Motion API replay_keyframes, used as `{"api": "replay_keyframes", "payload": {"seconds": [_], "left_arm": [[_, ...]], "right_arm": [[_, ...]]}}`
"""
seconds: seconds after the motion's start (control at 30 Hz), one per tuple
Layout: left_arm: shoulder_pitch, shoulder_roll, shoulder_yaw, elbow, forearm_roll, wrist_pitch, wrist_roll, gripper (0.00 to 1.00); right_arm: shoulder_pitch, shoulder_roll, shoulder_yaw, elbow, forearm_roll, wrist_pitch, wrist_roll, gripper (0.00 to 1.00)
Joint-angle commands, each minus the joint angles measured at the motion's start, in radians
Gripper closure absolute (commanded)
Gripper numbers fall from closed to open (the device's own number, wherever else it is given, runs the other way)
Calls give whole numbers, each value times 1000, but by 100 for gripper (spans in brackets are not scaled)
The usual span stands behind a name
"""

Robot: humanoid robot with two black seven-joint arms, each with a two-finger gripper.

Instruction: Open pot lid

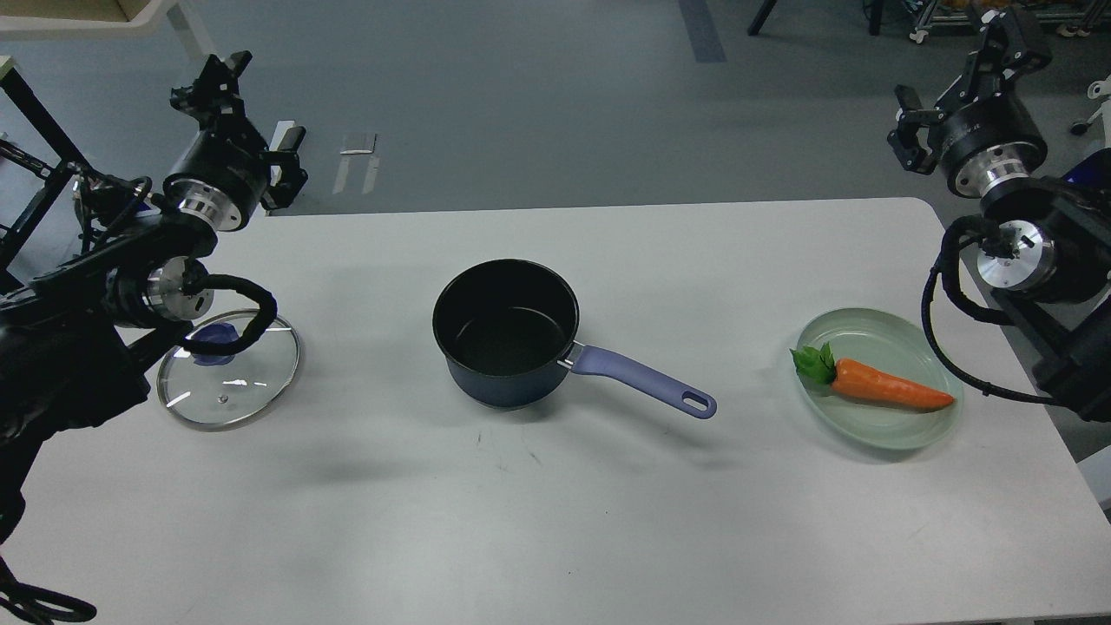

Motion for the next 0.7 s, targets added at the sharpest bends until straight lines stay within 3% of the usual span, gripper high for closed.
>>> {"api": "replay_keyframes", "payload": {"seconds": [0.0, 0.3, 0.67], "left_arm": [[60, -30, -51, 7, -8, -9, 0, 0], [107, -50, -136, 21, -8, -31, 0, 0], [95, -34, -136, 8, -2, -26, 0, 0]], "right_arm": [[-15, 42, 27, -1, 97, 11, 0, 0], [-139, 152, 206, -1, 173, 82, -2, 0], [-147, 163, 215, 11, 170, 137, 3, 0]]}}
